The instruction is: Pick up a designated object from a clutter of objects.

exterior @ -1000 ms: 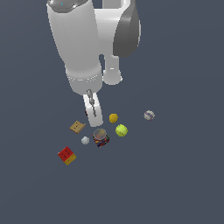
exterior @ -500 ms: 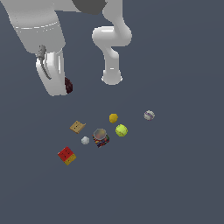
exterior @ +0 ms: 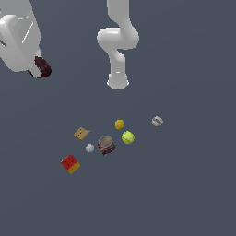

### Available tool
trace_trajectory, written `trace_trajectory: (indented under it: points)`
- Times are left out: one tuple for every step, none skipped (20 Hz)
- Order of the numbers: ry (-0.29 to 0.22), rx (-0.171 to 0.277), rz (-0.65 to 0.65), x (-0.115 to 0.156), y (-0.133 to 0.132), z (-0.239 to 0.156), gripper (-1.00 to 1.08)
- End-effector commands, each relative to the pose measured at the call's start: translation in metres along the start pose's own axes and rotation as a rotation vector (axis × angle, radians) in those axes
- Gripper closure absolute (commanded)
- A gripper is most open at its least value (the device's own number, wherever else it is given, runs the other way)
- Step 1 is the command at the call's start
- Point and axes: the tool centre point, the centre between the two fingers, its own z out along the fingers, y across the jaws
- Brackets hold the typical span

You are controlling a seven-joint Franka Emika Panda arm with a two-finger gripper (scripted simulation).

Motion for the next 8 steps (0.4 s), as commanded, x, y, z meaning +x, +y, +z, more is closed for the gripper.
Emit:
trace_trajectory:
  points:
    - [0.0,0.0,-0.002,0.0066,0.0039,-0.0083,1.08]
    - [0.0,0.0,-0.002,0.0085,0.0048,-0.0103,1.08]
    - [0.0,0.0,-0.002,0.0101,0.0055,-0.0119,1.08]
    - [0.0,0.0,-0.002,0.0112,0.006,-0.013,1.08]
    - [0.0,0.0,-0.002,0.012,0.0062,-0.0138,1.08]
    - [0.0,0.0,-0.002,0.0124,0.0061,-0.0141,1.08]
    - [0.0,0.0,-0.002,0.0125,0.006,-0.0141,1.08]
    - [0.0,0.0,-0.002,0.0125,0.0059,-0.0141,1.08]
